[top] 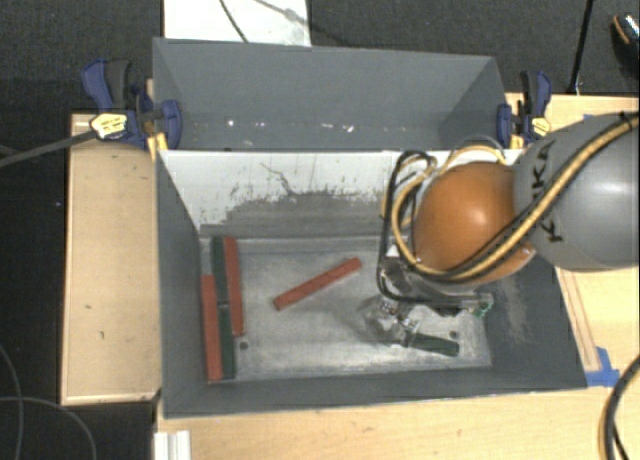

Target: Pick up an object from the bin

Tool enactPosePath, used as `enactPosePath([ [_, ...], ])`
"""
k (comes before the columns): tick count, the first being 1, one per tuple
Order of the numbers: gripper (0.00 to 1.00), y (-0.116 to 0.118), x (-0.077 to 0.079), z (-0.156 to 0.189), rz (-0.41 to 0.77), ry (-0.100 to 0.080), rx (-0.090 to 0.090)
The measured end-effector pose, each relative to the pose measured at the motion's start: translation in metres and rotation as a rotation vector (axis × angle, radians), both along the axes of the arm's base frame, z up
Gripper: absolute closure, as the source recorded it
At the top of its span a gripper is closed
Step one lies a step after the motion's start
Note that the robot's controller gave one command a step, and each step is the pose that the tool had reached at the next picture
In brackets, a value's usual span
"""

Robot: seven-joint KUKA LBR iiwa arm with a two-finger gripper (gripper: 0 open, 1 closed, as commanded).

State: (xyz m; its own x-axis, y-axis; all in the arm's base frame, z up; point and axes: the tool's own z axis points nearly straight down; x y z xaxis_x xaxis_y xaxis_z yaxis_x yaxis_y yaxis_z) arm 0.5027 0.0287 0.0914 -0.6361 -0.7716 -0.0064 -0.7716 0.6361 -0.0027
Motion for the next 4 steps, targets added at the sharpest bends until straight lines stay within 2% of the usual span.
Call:
enactPosePath([
  [1,1.0,0.011,0.011,0.076,-0.35,-0.002,0.002],
  [2,0.0,0.011,0.01,0.074,-0.352,0.003,0.0],
  [3,0.0,0.078,0.05,-0.025,-0.268,0.005,0.002],
  [4,1.0,0.075,0.05,-0.021,-0.275,0.003,0.001],
])
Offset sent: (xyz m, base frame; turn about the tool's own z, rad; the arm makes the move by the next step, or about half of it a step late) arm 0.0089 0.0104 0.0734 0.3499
